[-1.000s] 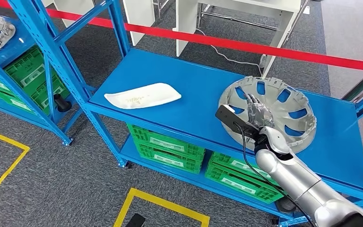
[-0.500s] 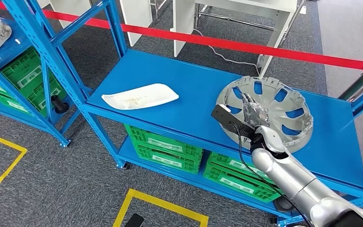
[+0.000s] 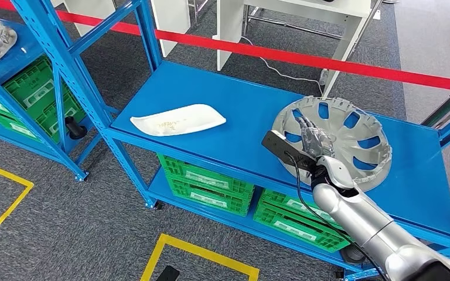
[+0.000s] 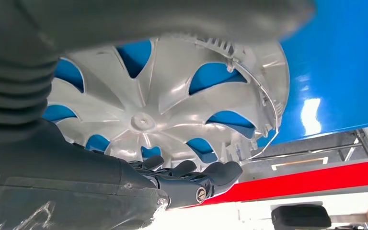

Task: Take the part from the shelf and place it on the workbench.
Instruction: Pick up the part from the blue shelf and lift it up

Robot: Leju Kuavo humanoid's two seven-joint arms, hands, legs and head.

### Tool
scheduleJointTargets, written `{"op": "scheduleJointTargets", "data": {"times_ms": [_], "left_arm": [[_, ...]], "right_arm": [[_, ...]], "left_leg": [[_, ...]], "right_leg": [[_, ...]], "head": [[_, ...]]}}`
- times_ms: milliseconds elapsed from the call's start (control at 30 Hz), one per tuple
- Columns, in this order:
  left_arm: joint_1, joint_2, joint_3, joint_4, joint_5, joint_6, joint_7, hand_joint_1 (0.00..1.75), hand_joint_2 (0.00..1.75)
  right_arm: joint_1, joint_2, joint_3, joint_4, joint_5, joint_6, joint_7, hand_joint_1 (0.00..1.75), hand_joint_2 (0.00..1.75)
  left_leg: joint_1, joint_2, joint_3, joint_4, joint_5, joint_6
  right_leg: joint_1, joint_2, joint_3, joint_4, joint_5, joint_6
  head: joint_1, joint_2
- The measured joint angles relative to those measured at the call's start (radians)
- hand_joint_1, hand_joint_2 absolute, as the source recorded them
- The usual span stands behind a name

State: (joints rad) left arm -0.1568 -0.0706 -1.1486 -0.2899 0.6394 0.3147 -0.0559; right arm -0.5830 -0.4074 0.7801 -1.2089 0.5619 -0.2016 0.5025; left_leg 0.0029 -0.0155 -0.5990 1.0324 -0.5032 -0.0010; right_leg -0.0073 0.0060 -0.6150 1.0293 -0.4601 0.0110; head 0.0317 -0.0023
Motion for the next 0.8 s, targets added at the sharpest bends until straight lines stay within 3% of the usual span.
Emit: {"op": "scheduleJointTargets", "data": {"times_ms": [800], "left_arm": [[-0.003, 0.000, 0.000, 0.000, -0.001, 0.000, 0.001, 0.00, 0.00]], "right_arm": [[-0.015, 0.008, 0.036, 0.031, 0.027, 0.048, 0.018, 0.00, 0.00]], "left_leg": [[0.001, 0.000, 0.002, -0.002, 0.000, 0.000]], "right_leg": [[0.001, 0.000, 0.000, 0.001, -0.001, 0.000]], "head": [[0.000, 0.000]]}}
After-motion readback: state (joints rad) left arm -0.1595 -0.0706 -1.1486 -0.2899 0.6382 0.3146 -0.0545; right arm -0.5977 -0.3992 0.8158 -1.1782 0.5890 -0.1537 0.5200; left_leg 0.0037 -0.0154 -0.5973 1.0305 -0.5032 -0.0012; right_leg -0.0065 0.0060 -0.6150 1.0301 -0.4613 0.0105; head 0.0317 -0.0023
